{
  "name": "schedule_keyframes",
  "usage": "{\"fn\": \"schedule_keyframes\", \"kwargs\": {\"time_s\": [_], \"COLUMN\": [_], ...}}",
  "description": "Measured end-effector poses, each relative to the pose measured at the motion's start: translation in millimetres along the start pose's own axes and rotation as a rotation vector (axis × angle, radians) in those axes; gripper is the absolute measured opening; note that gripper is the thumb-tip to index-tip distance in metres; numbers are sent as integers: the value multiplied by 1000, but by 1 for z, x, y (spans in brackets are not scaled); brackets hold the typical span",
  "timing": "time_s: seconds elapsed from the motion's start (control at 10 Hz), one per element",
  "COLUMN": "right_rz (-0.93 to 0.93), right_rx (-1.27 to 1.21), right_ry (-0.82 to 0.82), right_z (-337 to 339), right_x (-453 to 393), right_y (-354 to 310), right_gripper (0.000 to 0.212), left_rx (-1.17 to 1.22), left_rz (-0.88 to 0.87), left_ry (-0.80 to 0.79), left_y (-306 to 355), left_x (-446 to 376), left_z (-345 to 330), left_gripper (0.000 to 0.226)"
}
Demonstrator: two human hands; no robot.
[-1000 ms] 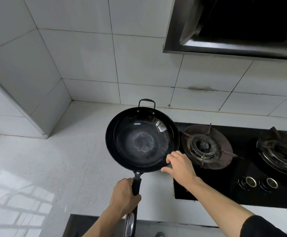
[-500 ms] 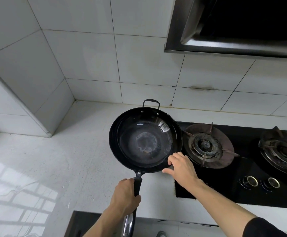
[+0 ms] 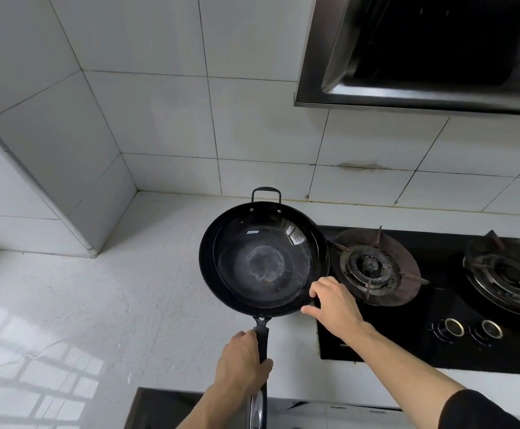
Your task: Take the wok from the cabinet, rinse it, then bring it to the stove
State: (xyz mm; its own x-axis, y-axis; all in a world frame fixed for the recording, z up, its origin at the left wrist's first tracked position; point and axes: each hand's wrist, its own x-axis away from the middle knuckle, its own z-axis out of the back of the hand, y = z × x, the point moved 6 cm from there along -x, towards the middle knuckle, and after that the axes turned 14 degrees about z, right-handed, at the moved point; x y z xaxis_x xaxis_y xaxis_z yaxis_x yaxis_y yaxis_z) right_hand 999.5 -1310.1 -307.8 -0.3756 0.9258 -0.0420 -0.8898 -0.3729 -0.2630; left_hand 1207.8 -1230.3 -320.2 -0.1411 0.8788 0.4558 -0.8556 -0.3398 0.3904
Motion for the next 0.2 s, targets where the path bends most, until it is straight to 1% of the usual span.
{"fn": "schedule_keyframes", "kwargs": {"time_s": [0.1, 0.2], "right_rz": [-10, -17], "right_rx": [-12, -26], "right_ry": [-10, 8], "right_z": [2, 7], "right_x": [3, 2], "right_y": [-3, -6], "right_gripper": [35, 36], "left_rx": [-45, -33], "left_rz": [-20, -40], "left_ry": [4, 91], "left_y": [-3, -5], "left_x": [0, -4], "left_z": [6, 20], "left_gripper": [41, 47]}}
